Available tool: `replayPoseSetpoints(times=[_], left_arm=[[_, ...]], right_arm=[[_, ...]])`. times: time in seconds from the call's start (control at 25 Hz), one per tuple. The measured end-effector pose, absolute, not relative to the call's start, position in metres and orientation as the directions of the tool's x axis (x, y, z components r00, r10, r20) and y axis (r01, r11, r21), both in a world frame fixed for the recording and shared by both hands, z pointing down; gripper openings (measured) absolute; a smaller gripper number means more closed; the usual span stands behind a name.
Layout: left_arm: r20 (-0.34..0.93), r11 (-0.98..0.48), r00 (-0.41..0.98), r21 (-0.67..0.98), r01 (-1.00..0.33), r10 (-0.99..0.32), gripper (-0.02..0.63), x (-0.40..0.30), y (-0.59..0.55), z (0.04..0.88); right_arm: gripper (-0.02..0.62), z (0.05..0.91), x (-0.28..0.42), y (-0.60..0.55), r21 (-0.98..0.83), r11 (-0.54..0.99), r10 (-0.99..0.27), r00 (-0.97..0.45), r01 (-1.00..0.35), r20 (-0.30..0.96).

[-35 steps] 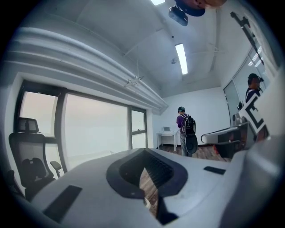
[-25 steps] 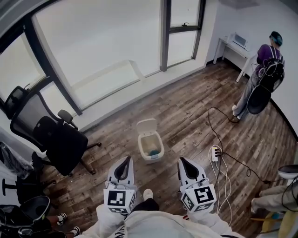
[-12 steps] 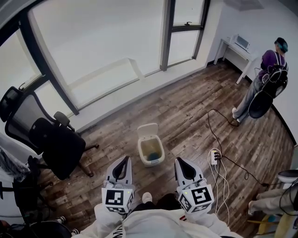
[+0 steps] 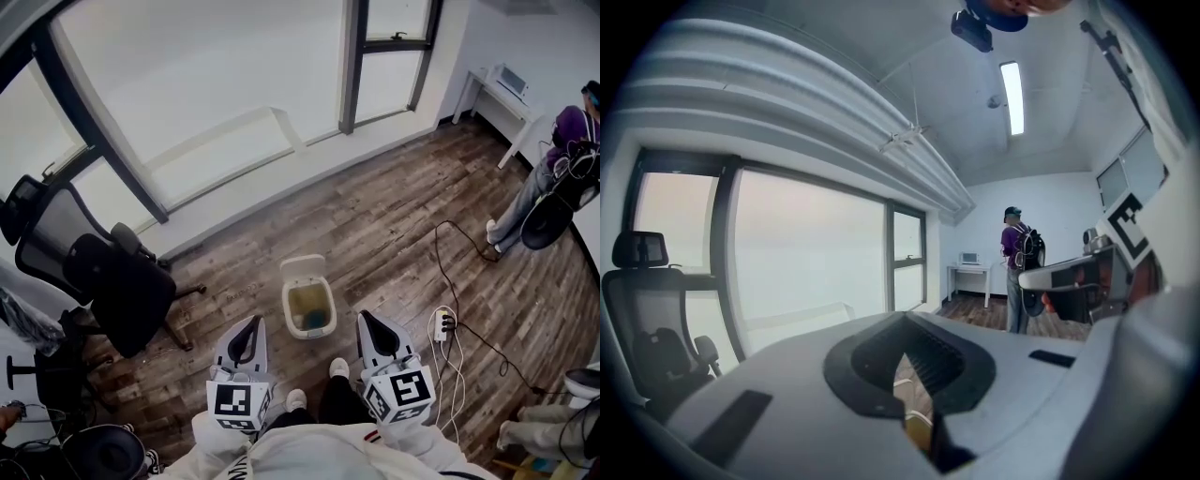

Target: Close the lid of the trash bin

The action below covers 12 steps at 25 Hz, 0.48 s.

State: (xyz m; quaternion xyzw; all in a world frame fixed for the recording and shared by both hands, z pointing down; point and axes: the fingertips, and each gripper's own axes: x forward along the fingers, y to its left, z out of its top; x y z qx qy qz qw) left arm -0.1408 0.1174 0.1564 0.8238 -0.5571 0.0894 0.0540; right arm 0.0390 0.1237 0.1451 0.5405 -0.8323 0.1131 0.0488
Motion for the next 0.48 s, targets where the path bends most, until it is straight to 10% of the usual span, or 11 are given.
replayPoseSetpoints(times=[0.48], left_arm=[[0.233,-0.271,0.256,-0.033,-0.962,-0.938,0.005,-0.074,0.039,0.159]], right_arm=[[0.023,0.153,0.098,0.020,-0.176,0.497,-0.827,-0.526,-0.850,0.201]])
